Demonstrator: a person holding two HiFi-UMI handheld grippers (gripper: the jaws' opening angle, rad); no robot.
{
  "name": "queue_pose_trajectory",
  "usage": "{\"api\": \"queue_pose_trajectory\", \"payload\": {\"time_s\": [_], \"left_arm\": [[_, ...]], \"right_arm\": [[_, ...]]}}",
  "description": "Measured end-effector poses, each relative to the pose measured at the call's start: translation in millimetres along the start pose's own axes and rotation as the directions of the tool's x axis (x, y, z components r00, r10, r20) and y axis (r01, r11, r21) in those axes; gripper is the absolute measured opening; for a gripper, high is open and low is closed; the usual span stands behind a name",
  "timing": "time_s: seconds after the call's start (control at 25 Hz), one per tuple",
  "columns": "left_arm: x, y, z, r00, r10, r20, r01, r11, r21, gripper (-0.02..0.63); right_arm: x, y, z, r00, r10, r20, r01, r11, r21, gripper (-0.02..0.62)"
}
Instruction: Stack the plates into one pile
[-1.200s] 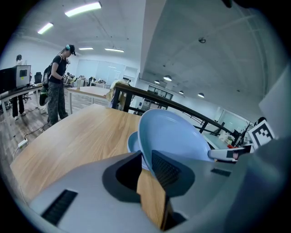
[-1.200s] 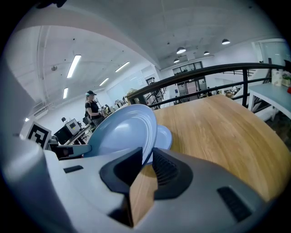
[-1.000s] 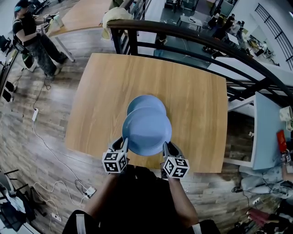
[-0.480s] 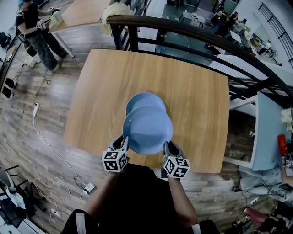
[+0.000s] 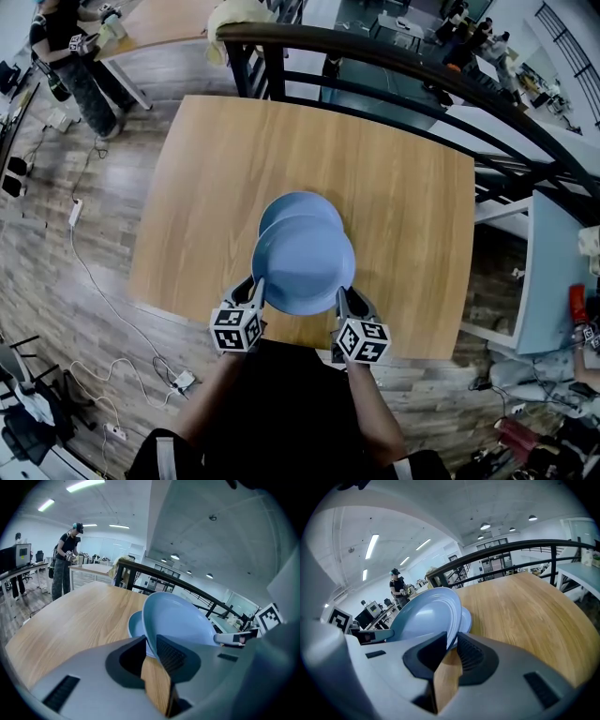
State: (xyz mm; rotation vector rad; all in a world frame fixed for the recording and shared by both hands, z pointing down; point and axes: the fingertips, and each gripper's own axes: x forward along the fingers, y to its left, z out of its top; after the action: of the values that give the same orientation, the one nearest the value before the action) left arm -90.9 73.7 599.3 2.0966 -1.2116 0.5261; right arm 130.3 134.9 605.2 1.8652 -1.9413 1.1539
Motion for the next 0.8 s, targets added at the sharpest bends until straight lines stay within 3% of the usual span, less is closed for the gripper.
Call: {"api": "queue_pose_trajectory", "payload": {"time_s": [0.8], "left_arm": [[45.1, 23.1, 15.1, 0.998, -0.012, -0.057, 0.011, 1.0, -0.017, 0.08]], "right_arm": [[45.2, -5.0, 12.7, 0.998, -0.034, -0.061, 0.035, 0.999, 0.008, 0.084]]}}
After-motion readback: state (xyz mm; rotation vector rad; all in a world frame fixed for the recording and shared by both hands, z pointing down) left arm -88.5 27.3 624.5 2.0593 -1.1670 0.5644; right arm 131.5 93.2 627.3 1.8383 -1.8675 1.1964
